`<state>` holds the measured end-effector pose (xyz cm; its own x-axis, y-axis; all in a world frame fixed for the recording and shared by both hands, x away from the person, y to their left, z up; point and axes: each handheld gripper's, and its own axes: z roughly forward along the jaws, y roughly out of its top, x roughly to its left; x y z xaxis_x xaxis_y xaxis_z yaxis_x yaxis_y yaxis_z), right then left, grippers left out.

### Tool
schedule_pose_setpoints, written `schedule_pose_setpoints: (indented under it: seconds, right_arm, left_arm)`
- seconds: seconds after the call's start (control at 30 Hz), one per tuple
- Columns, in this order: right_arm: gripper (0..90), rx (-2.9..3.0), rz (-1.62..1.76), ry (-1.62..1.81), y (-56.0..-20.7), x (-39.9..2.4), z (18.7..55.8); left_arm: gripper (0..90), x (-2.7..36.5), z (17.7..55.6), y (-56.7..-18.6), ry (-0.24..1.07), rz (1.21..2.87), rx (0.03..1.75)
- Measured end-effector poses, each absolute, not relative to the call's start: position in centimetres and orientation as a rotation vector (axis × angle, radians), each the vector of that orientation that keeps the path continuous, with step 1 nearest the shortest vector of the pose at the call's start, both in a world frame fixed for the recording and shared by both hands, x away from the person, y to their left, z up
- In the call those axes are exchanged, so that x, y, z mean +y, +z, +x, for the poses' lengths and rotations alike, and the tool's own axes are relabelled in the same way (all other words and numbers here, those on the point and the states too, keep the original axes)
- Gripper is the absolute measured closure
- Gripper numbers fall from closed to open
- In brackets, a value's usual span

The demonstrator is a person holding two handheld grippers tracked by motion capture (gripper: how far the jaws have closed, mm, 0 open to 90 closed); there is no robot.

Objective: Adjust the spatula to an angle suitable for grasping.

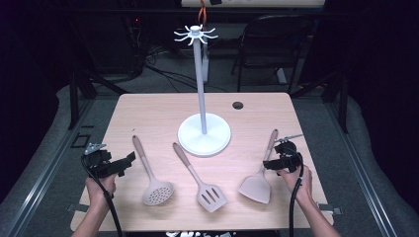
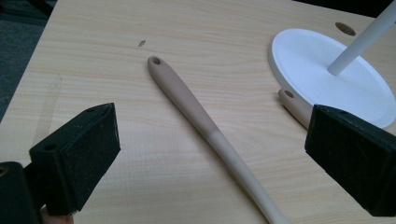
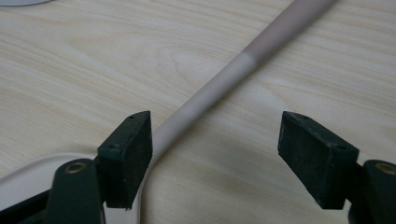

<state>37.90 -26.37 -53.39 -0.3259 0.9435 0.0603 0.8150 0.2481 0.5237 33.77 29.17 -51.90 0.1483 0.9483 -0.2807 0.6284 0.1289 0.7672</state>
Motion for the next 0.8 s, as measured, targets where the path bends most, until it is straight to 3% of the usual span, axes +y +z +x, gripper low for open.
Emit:
schedule_pose_setpoints:
  seconds: [0.4,0.8]
  right_arm:
    - [47.8,2.314,1.689,0.569,-54.6,-24.2,39.7]
    - [47.9,2.338,1.694,0.550,-55.3,-23.9,39.7]
  left_arm:
    - [2.6,29.0,34.1,-52.1,0.445,1.616,1.550]
    - [2.1,28.5,34.3,-52.4,0.437,1.668,1.538]
